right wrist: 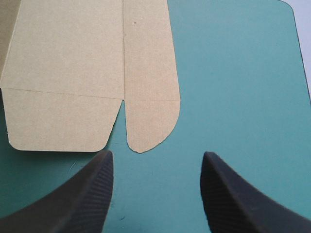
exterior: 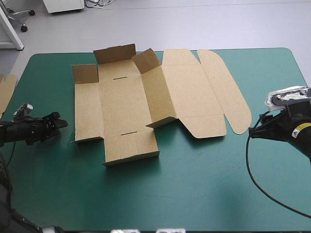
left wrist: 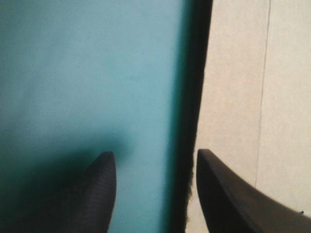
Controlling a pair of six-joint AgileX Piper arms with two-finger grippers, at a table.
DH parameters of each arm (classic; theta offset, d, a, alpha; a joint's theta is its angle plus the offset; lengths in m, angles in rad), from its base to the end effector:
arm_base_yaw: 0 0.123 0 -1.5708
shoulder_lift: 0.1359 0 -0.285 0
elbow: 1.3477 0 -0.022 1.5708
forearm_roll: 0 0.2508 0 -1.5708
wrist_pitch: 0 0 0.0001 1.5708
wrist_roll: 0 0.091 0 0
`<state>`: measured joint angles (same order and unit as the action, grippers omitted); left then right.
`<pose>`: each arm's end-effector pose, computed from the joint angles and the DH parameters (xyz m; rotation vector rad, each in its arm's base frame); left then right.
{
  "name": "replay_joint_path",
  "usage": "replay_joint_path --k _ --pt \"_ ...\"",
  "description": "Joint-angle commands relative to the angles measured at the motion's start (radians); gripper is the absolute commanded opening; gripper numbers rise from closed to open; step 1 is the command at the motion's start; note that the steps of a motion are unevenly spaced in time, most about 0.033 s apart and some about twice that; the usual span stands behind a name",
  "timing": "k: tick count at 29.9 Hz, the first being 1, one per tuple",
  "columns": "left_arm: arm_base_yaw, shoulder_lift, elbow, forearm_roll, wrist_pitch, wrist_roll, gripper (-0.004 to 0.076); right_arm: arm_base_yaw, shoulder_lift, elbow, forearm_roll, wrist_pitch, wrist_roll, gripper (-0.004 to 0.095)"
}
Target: Fold the box
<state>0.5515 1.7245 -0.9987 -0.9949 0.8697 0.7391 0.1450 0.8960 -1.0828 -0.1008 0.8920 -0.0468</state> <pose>0.3034 0.1181 0.1989 -0.5800 2.4605 -0.7700 0.1626 0.0165 0.4042 -0.2340 2.1723 -0.0660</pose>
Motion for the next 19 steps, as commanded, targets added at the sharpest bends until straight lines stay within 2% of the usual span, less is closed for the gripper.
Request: replay_joint_path --k 1,8,19 --pt "-0.047 -0.021 -0.017 -0.087 0.011 0.037 0.0373 -0.009 -0.004 -0.034 -0.026 -0.055 -0.001 0.0512" --pt "-0.182 0.048 -0.017 -0.136 -0.043 0.044 0.0373 -0.009 -0.006 -0.034 -0.04 -0.055 -0.001 0.0512" --pt "-0.24 0.066 -0.017 -0.216 -0.033 0.103 0.0372 -0.009 -0.006 -0.04 -0.04 -0.051 -0.001 0.0512"
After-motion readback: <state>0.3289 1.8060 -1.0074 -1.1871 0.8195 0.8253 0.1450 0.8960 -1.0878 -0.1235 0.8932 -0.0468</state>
